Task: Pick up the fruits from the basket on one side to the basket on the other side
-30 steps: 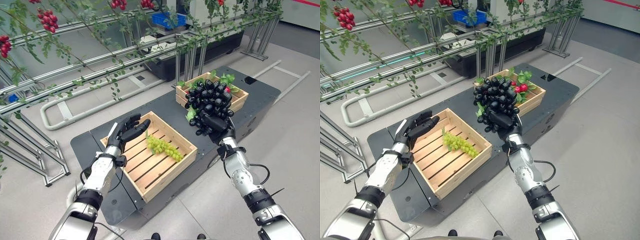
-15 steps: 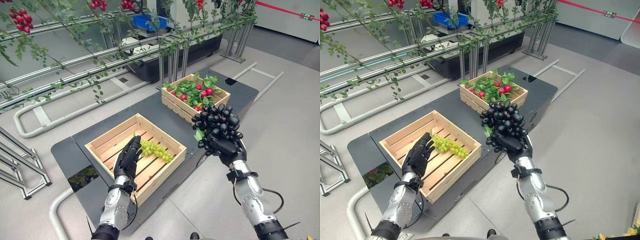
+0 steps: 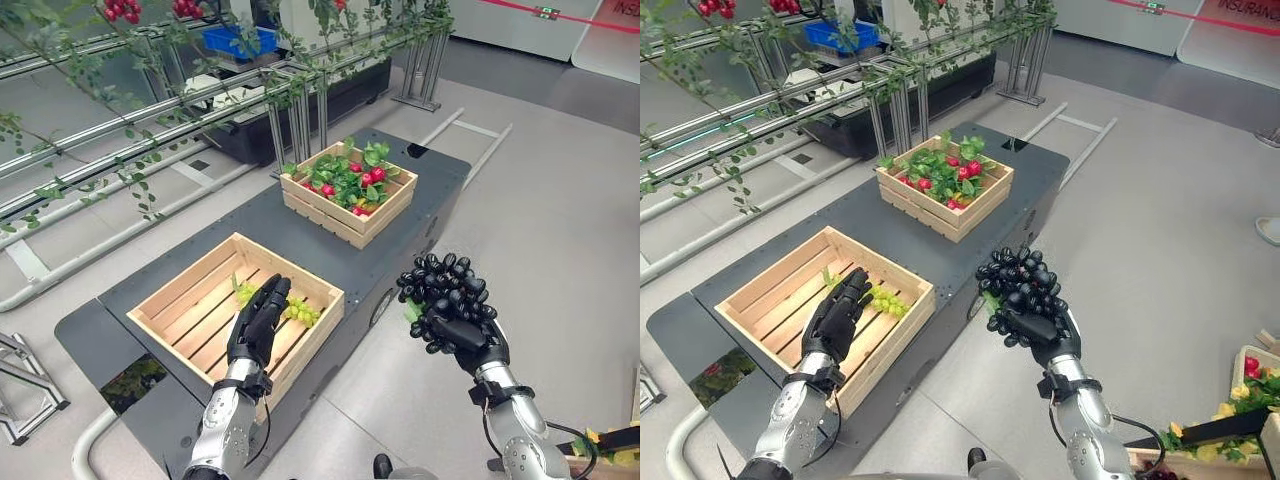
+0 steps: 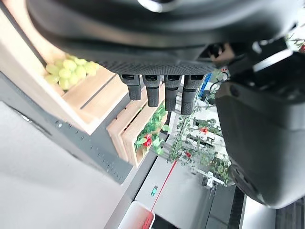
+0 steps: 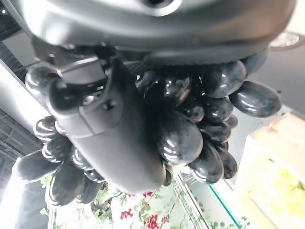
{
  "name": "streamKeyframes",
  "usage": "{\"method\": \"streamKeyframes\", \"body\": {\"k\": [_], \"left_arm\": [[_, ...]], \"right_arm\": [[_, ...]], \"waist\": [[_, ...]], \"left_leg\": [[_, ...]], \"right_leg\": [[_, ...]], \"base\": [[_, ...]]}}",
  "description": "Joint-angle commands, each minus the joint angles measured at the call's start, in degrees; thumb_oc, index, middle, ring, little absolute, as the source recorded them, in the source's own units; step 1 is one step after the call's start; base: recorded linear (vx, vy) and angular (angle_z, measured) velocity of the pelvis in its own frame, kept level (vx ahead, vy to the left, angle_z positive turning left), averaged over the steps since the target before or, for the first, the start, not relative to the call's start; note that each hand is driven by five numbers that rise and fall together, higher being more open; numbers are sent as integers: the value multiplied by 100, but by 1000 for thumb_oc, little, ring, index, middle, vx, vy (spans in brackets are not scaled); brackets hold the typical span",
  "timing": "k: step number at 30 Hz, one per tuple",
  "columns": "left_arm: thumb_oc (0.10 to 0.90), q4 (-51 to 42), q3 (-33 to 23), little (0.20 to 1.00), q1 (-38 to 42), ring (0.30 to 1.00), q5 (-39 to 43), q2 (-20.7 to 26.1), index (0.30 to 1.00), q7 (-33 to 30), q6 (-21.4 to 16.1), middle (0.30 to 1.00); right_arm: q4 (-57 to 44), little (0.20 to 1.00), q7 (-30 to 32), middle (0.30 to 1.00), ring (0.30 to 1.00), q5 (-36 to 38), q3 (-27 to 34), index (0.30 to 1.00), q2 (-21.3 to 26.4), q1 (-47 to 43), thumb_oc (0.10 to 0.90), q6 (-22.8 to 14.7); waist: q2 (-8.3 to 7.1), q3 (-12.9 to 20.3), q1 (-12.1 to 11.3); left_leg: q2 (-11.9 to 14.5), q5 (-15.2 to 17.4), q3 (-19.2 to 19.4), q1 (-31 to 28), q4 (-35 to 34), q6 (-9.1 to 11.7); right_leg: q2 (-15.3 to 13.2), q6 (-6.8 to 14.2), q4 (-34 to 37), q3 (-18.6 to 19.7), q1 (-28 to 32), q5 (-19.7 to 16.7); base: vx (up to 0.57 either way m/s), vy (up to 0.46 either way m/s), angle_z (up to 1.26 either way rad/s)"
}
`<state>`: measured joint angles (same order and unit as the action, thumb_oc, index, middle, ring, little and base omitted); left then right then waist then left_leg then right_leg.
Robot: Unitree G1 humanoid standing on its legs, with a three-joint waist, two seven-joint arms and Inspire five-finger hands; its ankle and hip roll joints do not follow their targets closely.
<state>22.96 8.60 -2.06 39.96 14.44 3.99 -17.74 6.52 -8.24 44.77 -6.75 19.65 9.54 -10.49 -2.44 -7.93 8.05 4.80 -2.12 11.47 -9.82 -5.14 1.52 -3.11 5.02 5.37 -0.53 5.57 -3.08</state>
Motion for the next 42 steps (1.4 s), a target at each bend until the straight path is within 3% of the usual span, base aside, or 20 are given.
{"method": "streamKeyframes", "body": {"k": [1,3,4,5,7,8,12,19,22,28,30,32,33,34,36,37,38,39,41,42], "left_arm": [[800,-190,-125,900,495,900,-8,192,900,333,-606,900],[800,-295,-197,900,441,900,23,157,900,259,-652,900],[800,-334,-234,900,395,900,69,150,900,157,-727,900],[800,-359,-282,900,358,900,89,147,900,20,-827,900],[800,-380,-293,900,373,900,147,192,900,-148,-1048,900],[800,-348,-275,900,436,900,133,195,900,-202,-1022,900],[800,-254,-235,900,554,900,93,131,900,-510,-1195,900],[800,-133,-374,900,535,900,-14,141,900,-635,-1175,900],[800,34,-250,900,678,900,-745,211,900,-1129,-775,900],[800,127,-6,900,907,900,-1016,362,900,-1008,-364,900],[800,17,39,900,844,900,-1046,392,900,-1045,-288,900],[800,-186,-106,900,506,900,-923,563,900,-1308,-270,900],[800,-288,-254,900,326,900,-829,625,900,-1296,-288,900],[800,-339,-342,900,246,900,-759,672,900,-1246,-279,900],[800,-401,-470,900,130,900,-621,783,900,-1049,-193,900],[800,-360,-465,900,153,900,-464,769,900,-1032,-133,900],[800,-350,-462,900,158,900,-414,760,900,-1039,-146,900],[800,-309,-452,900,162,900,-340,716,900,-1076,-223,900],[800,-239,-490,900,152,900,-196,638,900,-1155,-375,900],[800,-189,-492,900,97,900,-65,502,900,-1369,-516,900]], "right_arm": [[-582,300,-74,300,300,-317,756,300,96,-655,400,-727],[-561,300,-111,300,300,-325,780,300,153,-655,400,-668],[-506,300,-173,300,300,-324,741,300,212,-707,400,-650],[-432,300,-268,300,300,-270,661,300,265,-814,400,-628],[-253,300,-240,300,300,-175,410,300,395,-1250,400,-702],[-184,300,-134,300,300,-134,381,300,419,-1369,400,-695],[-356,300,-240,300,300,66,451,300,305,-1207,400,-580],[-452,300,-554,300,300,129,563,300,170,-1025,400,-425],[-484,300,-304,300,300,72,473,300,132,-1085,400,-431],[-561,300,-25,300,300,32,416,300,-26,-908,400,-437],[-563,300,-51,300,300,-54,387,300,-84,-837,400,-454],[-415,300,-358,300,300,-216,260,300,-174,-892,400,-346],[-355,300,-379,300,300,-306,190,300,-233,-984,400,-335],[-295,300,-372,300,300,-348,152,300,-251,-1032,400,-387],[-210,300,-85,300,300,-507,49,300,-326,-1082,400,-584],[-218,300,93,300,300,-601,-67,300,-385,-1068,400,-632],[-218,300,122,300,300,-615,-94,300,-394,-1069,400,-640],[-171,300,145,300,300,-659,-185,300,-425,-1072,400,-691],[-15,300,113,300,300,-690,-337,300,-495,-1126,400,-729],[208,300,178,300,300,-744,-528,300,-569,-1240,400,-728]], "waist": [[-50,18,-13],[-126,-109,-99],[-135,-201,-190],[-125,-249,-281],[-75,-311,-493],[-101,-305,-532],[-72,-157,-449],[-24,-7,-317],[9,-8,-261],[111,-116,-58],[151,-147,-64],[252,-327,-343],[314,-383,-502],[372,-405,-573],[479,-403,-611],[505,-353,-647],[501,-348,-662],[480,-326,-712],[412,-236,-884],[354,-147,-1039]], "left_leg": [[367,595,5,-41,980,49],[300,339,-509,614,2150,56],[-2,389,-1008,840,2281,-45],[-286,421,-1397,923,2070,-130],[-592,470,-1975,947,1135,-201],[-711,696,-1980,998,1340,-304],[-706,573,-2049,782,800,-293],[-718,783,-1724,516,592,-406],[-773,932,-1522,466,687,-495],[-957,1050,-1270,477,762,-671],[-982,997,-1162,398,608,-654],[-894,856,-556,71,216,-532],[-845,813,-231,-30,109,-511],[-810,780,-158,-60,53,-531],[-735,717,-185,-39,22,-612],[-702,765,-198,3,83,-650],[-698,776,-186,19,108,-657],[-680,824,-156,66,195,-662],[-606,862,81,155,345,-569],[-507,839,395,195,375,-423]], "right_leg": [[217,-533,-561,204,159,648],[284,-623,-560,407,163,509],[321,-600,-602,637,161,461],[379,-574,-654,879,119,444],[522,-538,-766,1191,6,507],[475,-532,-771,1220,-40,518],[383,-390,-636,1175,-181,410],[263,-224,-429,1329,-178,286],[189,-125,-447,1403,-211,224],[18,135,-545,1610,-544,-113],[-135,189,-396,1366,-640,-393],[-610,353,-524,-286,-823,-982],[-722,409,-805,-872,-914,-1006],[-791,384,-1105,-1022,-968,-912],[-778,213,-1940,-904,-1022,-501],[-888,101,-2535,-1028,-890,-98],[-930,77,-2600,-1078,-860,-53],[-1006,39,-2492,-1195,-741,-39],[-963,-18,-1477,-1720,-194,171],[-872,-10,-633,-2073,157,176]], "base": [[-1,-116,-26],[-56,-26,-30],[-77,96,-48],[-75,175,-89],[-116,206,-128],[-111,201,-123],[-46,177,-122],[-45,168,-34],[-88,220,-8],[-94,203,-22],[-70,147,-29],[-102,156,-67],[-102,124,-166],[-101,79,-224],[-48,10,-196],[9,-31,-57],[24,-56,-18],[8,-150,-21],[11,-231,-39],[17,-241,-97]]}}
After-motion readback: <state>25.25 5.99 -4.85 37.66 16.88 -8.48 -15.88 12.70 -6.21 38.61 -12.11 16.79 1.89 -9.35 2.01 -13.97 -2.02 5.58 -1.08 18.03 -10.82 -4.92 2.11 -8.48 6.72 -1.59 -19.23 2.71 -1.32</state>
